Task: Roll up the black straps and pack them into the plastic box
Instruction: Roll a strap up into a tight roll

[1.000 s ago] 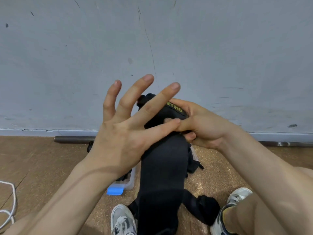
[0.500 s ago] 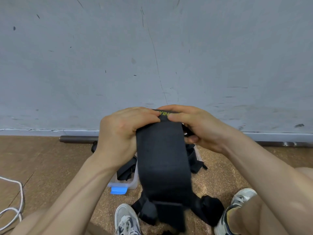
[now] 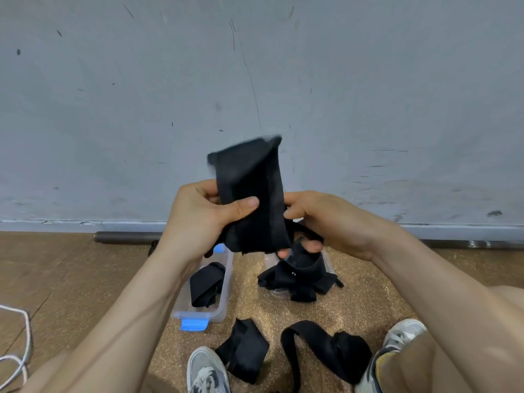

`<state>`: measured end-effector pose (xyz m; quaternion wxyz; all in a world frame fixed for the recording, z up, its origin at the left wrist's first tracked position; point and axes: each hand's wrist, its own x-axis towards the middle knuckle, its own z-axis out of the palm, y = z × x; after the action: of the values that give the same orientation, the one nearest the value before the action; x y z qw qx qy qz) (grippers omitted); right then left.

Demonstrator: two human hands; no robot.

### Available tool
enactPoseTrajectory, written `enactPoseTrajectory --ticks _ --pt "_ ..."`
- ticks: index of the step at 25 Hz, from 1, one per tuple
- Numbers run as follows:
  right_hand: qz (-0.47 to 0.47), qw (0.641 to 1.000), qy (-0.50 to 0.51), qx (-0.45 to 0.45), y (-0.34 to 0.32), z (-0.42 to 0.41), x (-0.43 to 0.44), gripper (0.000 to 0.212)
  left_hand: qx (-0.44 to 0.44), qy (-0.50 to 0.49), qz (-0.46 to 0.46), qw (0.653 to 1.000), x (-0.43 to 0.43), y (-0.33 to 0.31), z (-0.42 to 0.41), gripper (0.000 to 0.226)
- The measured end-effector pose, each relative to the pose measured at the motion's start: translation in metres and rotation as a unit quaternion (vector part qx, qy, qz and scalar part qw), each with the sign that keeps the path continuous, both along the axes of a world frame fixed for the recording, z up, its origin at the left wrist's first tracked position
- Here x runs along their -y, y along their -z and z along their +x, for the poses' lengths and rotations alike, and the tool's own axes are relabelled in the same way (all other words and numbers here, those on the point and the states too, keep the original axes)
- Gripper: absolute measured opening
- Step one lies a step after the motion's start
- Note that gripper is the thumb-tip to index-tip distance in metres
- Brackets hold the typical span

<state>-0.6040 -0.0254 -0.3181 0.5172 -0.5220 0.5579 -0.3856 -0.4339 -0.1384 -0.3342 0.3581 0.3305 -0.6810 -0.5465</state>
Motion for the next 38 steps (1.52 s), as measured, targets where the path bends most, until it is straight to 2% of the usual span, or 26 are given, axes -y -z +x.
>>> enactPoseTrajectory --ticks 1,3,8,12,15,18,21,24,27,29,31,33,34,38 --pt "-0.001 1.000 -0.003 -0.007 0.000 0.001 -0.001 0.034 -0.032 0.015 0.026 0.999 -0.002 0.001 -0.002 0.023" --pt "-0.014 0.999 0.012 -0.033 -0.003 0.003 -0.004 0.037 -0.041 0.042 0.028 0.998 -0.013 -0.005 -0.005 0.023" --pt "-0.065 0.992 0.091 -0.050 0.000 0.003 -0.003 0.027 -0.069 0.063 0.129 0.987 -0.015 -0.004 -0.005 0.032" --pt "-0.075 0.991 0.104 -0.031 0.000 0.000 -0.002 0.028 -0.105 0.019 0.098 0.989 -0.020 -0.001 -0.009 0.032" --pt "-0.079 0.990 0.108 -0.039 0.001 -0.003 0.000 0.031 -0.101 -0.014 0.080 0.992 -0.024 0.000 -0.012 0.025" --pt "-0.088 0.990 0.106 -0.044 0.000 -0.005 -0.001 0.033 -0.113 -0.013 0.091 0.989 -0.026 0.000 -0.013 0.026" --pt "-0.102 0.987 0.092 -0.079 -0.001 -0.010 -0.003 0.036 -0.138 -0.009 0.144 0.980 -0.024 0.000 -0.013 0.029" --pt "-0.109 0.983 0.086 -0.118 -0.003 -0.013 -0.003 0.041 -0.124 0.023 0.213 0.969 -0.022 0.002 -0.015 0.040" --pt "-0.118 0.978 0.087 -0.148 -0.003 -0.018 -0.004 0.047 -0.121 0.050 0.231 0.964 -0.022 0.003 -0.015 0.047" --pt "-0.079 0.986 0.119 -0.083 -0.003 -0.024 -0.004 0.049 -0.147 0.031 0.175 0.973 -0.022 0.001 -0.014 0.041" --pt "0.035 0.985 0.152 0.078 -0.004 -0.030 -0.003 0.056 -0.145 0.012 0.092 0.985 -0.022 -0.001 -0.013 0.035" --pt "0.125 0.960 0.140 0.208 -0.004 -0.028 -0.002 0.069 -0.138 0.011 0.032 0.990 -0.021 -0.002 -0.010 0.035" --pt "0.136 0.953 0.124 0.241 -0.003 -0.025 -0.002 0.068 -0.137 0.014 0.012 0.990 -0.021 -0.002 -0.009 0.037" --pt "0.078 0.947 0.116 0.290 0.000 -0.010 0.000 0.032 -0.109 0.041 -0.026 0.993 -0.018 -0.001 -0.009 0.049"
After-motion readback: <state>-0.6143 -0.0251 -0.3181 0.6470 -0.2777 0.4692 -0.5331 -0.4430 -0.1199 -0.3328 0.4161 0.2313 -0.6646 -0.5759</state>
